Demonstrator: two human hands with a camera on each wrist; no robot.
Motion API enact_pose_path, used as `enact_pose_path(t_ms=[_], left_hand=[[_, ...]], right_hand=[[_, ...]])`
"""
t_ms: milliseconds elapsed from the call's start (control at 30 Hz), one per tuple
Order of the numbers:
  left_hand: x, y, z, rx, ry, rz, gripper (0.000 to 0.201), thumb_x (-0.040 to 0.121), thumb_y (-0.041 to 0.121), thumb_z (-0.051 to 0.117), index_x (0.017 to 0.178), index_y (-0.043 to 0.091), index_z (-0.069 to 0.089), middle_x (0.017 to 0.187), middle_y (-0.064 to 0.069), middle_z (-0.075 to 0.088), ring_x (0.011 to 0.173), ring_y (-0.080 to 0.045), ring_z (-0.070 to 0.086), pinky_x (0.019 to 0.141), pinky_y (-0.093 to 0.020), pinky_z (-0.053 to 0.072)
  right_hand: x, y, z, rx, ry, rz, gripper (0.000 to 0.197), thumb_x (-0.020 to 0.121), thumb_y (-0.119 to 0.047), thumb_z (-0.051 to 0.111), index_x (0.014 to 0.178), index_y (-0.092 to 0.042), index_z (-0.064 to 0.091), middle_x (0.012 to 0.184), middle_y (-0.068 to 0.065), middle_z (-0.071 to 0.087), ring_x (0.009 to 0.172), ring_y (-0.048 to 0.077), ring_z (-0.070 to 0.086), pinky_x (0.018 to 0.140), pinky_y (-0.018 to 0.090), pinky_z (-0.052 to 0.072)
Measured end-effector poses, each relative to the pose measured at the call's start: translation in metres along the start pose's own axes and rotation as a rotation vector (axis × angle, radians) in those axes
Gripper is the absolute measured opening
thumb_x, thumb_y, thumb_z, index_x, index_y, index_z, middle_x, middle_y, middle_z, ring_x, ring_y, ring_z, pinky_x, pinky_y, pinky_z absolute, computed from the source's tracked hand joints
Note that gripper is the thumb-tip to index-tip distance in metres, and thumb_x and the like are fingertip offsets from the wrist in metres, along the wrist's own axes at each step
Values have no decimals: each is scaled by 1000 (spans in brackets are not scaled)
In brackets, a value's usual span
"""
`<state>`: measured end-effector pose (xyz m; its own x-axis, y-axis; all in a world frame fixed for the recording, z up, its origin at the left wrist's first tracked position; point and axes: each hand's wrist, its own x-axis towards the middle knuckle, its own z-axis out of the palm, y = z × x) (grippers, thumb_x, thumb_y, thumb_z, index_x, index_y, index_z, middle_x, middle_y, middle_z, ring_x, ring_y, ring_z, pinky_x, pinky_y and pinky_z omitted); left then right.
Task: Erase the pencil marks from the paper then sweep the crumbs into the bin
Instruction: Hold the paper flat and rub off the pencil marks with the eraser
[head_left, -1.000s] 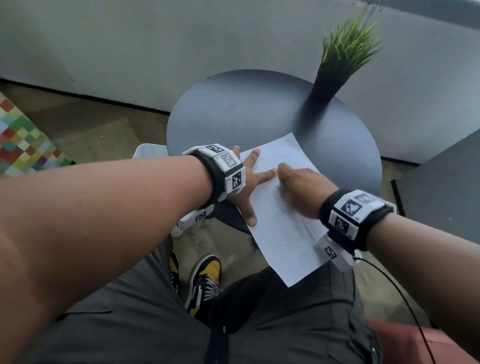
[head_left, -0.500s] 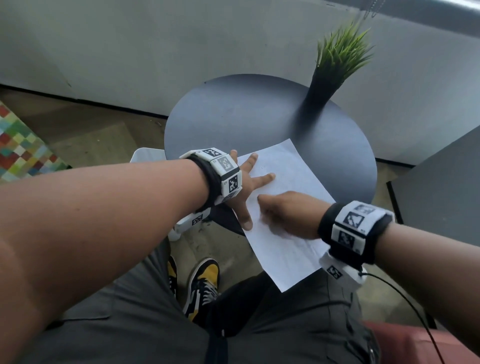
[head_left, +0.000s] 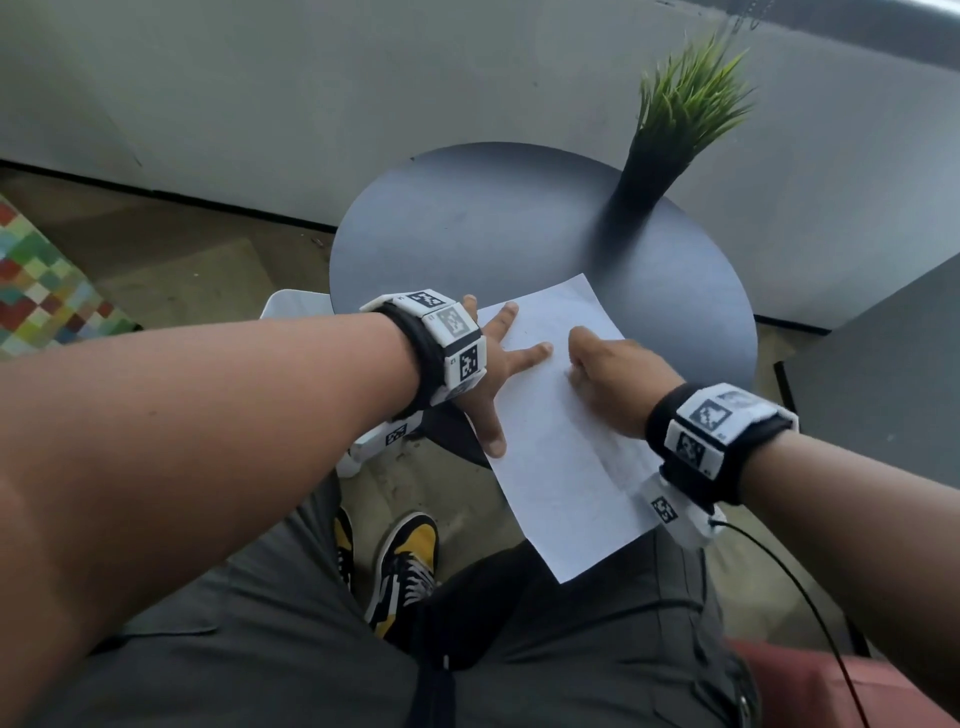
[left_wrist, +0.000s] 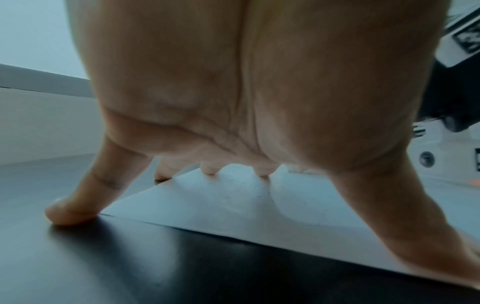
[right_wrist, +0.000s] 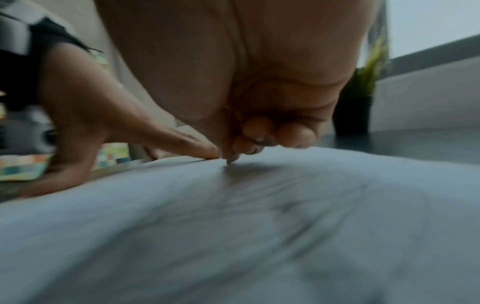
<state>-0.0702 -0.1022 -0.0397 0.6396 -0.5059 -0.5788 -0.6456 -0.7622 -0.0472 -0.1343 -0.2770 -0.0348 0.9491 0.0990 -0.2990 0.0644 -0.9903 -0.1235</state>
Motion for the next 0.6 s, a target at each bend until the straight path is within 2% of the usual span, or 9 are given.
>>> enact_pose_path(t_ms=[67, 100, 167, 200, 300, 367, 467, 533, 600], left_hand=[[0, 0, 0, 10, 0, 4, 136, 48, 80, 76, 142, 59, -20, 159, -2, -31, 142, -55, -19, 109, -72, 13], [0, 0, -1, 21, -3, 5, 136, 48, 81, 75, 143, 59, -21, 159, -3, -31, 141, -55, -19, 109, -72, 13], [0, 1, -1, 31, -4, 7, 136, 49, 81, 75, 143, 58, -21, 159, -3, -31, 141, -56, -18, 109, -72, 14], [-1, 1, -2, 26, 2, 9, 135, 50, 80, 76, 143, 59, -20, 160, -2, -30, 142, -55, -18, 109, -71, 15], [-2, 1, -2, 17, 12, 6, 134, 51, 78, 76, 143, 60, -20, 160, -1, -29, 142, -54, -17, 109, -70, 15], [-2, 0, -1, 4, 0, 1, 133, 51, 79, 75, 143, 60, -20, 160, -1, -29, 143, -53, -18, 111, -69, 14], [-3, 1, -6, -52, -3, -9, 121, 56, 86, 66, 145, 60, -12, 162, 1, -23, 144, -51, -14, 113, -67, 11], [-3, 2, -11, -90, 29, -22, 111, 60, 90, 57, 149, 57, -2, 165, 2, -11, 146, -48, -3, 111, -65, 18], [-4, 2, -11, -92, 75, -38, 111, 62, 89, 57, 151, 52, 3, 164, -1, 2, 145, -43, 9, 107, -62, 28]], right_hand=[[-10, -18, 6, -17, -74, -171, 12, 95, -21, 41, 107, -17, 38, 86, 0, 51, 81, 29, 51, 67, 36, 42], [-17, -26, 10, -7, -130, -267, 10, 96, -22, 42, 104, -17, 39, 85, 1, 53, 80, 30, 51, 67, 38, 43], [-20, -24, 9, 4, -189, -318, 8, 94, -25, 46, 97, -18, 41, 85, 5, 59, 79, 30, 53, 70, 41, 47], [-13, -15, 6, 21, -163, -262, 9, 93, -25, 47, 99, -18, 44, 87, 6, 61, 81, 30, 55, 72, 42, 49], [6, 12, 0, 170, -1, 63, 8, 92, -28, 48, 94, -21, 46, 84, 5, 59, 80, 31, 56, 72, 40, 51], [13, 19, 1, 241, 35, 167, 10, 92, -30, 49, 92, -20, 46, 86, 7, 60, 81, 30, 57, 74, 40, 52], [11, 15, 4, 239, 36, 166, 11, 93, -29, 49, 92, -19, 44, 87, 9, 60, 82, 31, 56, 74, 41, 50], [5, 11, 5, 234, 24, 138, 11, 93, -28, 48, 93, -17, 43, 82, 8, 59, 79, 31, 54, 69, 39, 48], [-3, 3, 7, 205, -6, 85, 13, 94, -30, 46, 92, -18, 42, 78, 5, 56, 75, 30, 53, 65, 38, 45]])
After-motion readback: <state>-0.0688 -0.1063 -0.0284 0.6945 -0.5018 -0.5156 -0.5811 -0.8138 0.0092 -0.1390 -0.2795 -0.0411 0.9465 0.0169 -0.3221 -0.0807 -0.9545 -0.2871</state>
